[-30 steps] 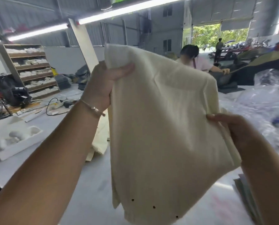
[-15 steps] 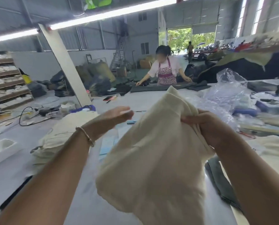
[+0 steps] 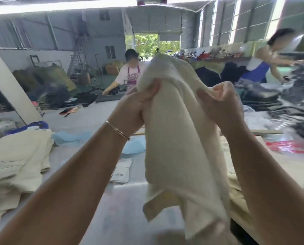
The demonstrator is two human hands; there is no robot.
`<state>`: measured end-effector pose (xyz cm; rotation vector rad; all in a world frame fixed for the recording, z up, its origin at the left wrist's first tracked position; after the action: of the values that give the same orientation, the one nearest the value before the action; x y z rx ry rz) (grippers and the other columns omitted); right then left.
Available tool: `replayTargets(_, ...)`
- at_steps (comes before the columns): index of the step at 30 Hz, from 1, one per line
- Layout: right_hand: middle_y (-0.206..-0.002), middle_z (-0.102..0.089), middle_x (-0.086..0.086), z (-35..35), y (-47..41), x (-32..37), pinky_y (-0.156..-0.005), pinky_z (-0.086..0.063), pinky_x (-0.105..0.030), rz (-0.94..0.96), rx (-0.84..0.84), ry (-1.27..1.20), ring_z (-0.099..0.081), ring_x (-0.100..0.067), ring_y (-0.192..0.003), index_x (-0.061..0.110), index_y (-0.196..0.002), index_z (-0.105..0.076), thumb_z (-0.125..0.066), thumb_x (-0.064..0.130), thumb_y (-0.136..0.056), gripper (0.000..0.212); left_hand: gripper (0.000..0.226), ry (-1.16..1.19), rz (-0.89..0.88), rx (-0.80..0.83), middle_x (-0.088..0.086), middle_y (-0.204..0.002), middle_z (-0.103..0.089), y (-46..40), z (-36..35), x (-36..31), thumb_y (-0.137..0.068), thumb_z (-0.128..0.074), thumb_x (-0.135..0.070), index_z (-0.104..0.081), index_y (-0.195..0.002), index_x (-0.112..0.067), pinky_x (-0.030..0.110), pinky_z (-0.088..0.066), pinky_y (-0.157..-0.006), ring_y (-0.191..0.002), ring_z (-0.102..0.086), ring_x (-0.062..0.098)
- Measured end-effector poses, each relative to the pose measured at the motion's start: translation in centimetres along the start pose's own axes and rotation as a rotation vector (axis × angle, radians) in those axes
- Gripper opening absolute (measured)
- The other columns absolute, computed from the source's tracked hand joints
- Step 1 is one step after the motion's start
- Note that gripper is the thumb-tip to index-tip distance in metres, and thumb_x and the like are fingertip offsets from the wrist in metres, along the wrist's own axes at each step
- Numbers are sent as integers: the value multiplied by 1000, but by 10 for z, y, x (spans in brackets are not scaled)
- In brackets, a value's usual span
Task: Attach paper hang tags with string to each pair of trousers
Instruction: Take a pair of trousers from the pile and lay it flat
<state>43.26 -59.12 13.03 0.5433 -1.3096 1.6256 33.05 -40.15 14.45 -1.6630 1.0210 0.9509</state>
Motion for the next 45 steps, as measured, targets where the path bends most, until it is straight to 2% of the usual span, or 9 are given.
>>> replayTargets(4,-131,-57,0,-27,14,2,-99,-38,-43,217,-11,225,-48,-25,-121,22,-129,-51,-53,49,-92,46,37,49,-50,-85,10,-104,-69,4,80,-6,-88,-60,-35,-67,-112,-8,34,-56,-88,-94,-68,20)
replayTargets(8,-130,-59,-3,-95,71,-27,-92,-40,-42,448,142,316,-50,-28,-119,19,-130,-56,-58,38,-92,43,25,-99,137,-357,9,-94,-71,64,205,53,-95,-55,-30,-75,-92,-15,21,-57,-72,-77,-68,10)
replayTargets(13,-151,-37,1,-204,203,-144,-108,-29,-39,300,877,685,-32,-22,-138,28,-140,-43,-43,48,-96,48,21,-695,757,-678,18,-101,-66,197,336,176,-88,-68,-5,-66,-106,5,28,-56,-69,-72,-59,27)
replayTargets(16,-159,-21,0,-230,256,-196,-116,-17,-41,241,1112,801,-20,-19,-144,30,-145,-33,-33,50,-98,51,35,-834,748,-776,16,-101,-64,232,366,203,-87,-66,1,-58,-120,10,16,-52,-60,-71,-57,28)
replayTargets(20,-159,-21,5,-226,268,-218,-116,-11,-38,144,888,831,-24,-18,-143,35,-143,-35,-32,57,-96,51,52,-964,757,-782,23,-137,-51,233,398,218,-89,-67,-10,-48,-133,8,38,-37,-99,-124,-49,37)
replayTargets(27,-134,-49,-12,-188,252,-228,-93,-40,-44,-387,374,866,-47,-32,-118,10,-133,-44,-63,78,-64,99,55,-1174,744,-838,23,-114,-59,241,408,232,-77,-79,-27,-51,-120,-4,46,-45,-84,-104,-55,42)
replayTargets(31,-133,-52,-11,-178,230,-239,-93,-40,-42,-600,401,834,-46,-32,-122,11,-134,-44,-69,70,-68,93,35,-1673,262,-557,21,-108,-60,229,372,231,-78,-56,-25,-65,-110,-13,54,-45,-76,-96,-51,43)
replayTargets(36,-107,-64,-7,-183,220,-216,-73,-38,-35,-340,359,742,-58,-30,-96,12,-109,-59,-69,27,-81,33,41,-1758,165,-432,5,-99,-68,226,359,237,-77,-39,-36,-74,-77,-15,48,-45,-71,-93,-47,34)
replayTargets(45,-82,-67,7,-230,265,-134,-65,-51,-30,39,549,209,-63,-16,-79,18,-89,-73,-71,1,-72,23,28,-1706,111,-330,13,-131,-59,214,302,237,-71,-45,-26,-73,-73,-24,50,-20,-113,-125,-48,35)
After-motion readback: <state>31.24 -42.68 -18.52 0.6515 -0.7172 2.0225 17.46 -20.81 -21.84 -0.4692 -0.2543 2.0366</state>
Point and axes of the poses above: each hand's wrist, its own y-axis away from the middle knuckle, its own z-axis out of the back of the hand, x = y × z, the point moved 4 cm from there along -y, towards the middle knuckle
